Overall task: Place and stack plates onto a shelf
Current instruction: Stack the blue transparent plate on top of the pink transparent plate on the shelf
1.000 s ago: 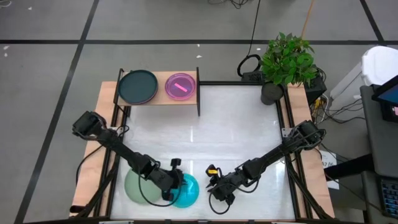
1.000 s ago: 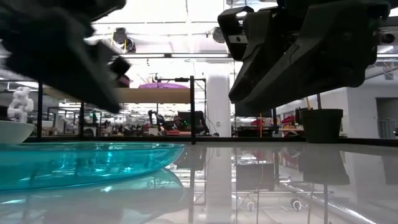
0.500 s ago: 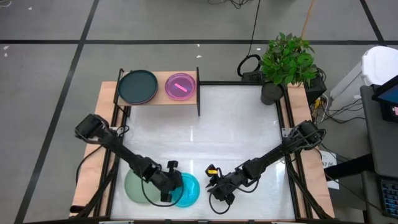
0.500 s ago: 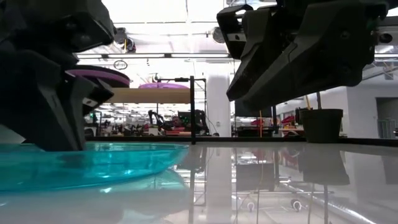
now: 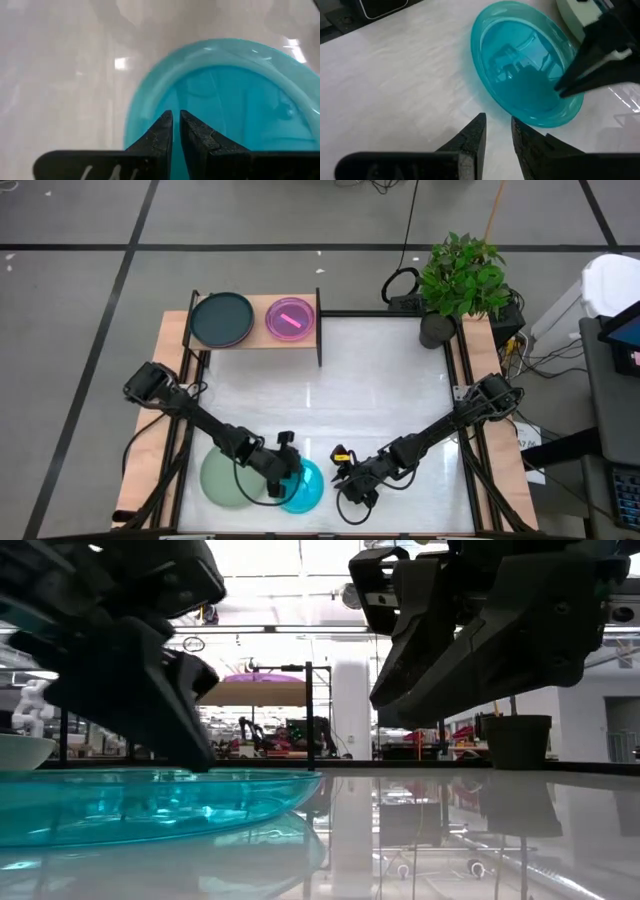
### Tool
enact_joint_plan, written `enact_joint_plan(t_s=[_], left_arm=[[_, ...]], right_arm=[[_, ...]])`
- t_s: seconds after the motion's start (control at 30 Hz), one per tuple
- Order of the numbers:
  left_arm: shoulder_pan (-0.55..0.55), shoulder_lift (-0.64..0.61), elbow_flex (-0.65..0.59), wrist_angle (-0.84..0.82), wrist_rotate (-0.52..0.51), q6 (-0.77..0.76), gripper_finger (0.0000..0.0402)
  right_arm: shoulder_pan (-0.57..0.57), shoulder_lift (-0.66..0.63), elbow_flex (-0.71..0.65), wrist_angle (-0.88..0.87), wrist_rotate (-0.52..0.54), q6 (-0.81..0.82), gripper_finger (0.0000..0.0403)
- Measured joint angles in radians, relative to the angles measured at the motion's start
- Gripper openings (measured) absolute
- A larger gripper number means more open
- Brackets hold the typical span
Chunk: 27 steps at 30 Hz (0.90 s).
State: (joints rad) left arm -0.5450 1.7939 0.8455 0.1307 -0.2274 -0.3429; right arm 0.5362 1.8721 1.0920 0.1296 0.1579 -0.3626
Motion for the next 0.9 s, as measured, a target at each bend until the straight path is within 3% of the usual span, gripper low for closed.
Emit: enact_joint_plan(t_s=[0.27, 0.43, 0.9], left_arm=[[-0.009, -0.070, 0.000, -0.145, 0.085, -0.074, 0.0037], [-0.050, -0.074, 0.000, -0.087, 0.090, -0.075, 0.0037], [0.001, -0.001, -0.001, -0.066, 0.087, -0.078, 0.0037]], right_arm=[[0.000, 0.020, 0.000, 0.021, 0.002, -0.016, 0.0111], [0.001, 0.079, 0.000, 0.117, 0.027, -0.140, 0.0132], [-0.020, 0.107, 0.000, 0.144, 0.021, -0.382, 0.0126]])
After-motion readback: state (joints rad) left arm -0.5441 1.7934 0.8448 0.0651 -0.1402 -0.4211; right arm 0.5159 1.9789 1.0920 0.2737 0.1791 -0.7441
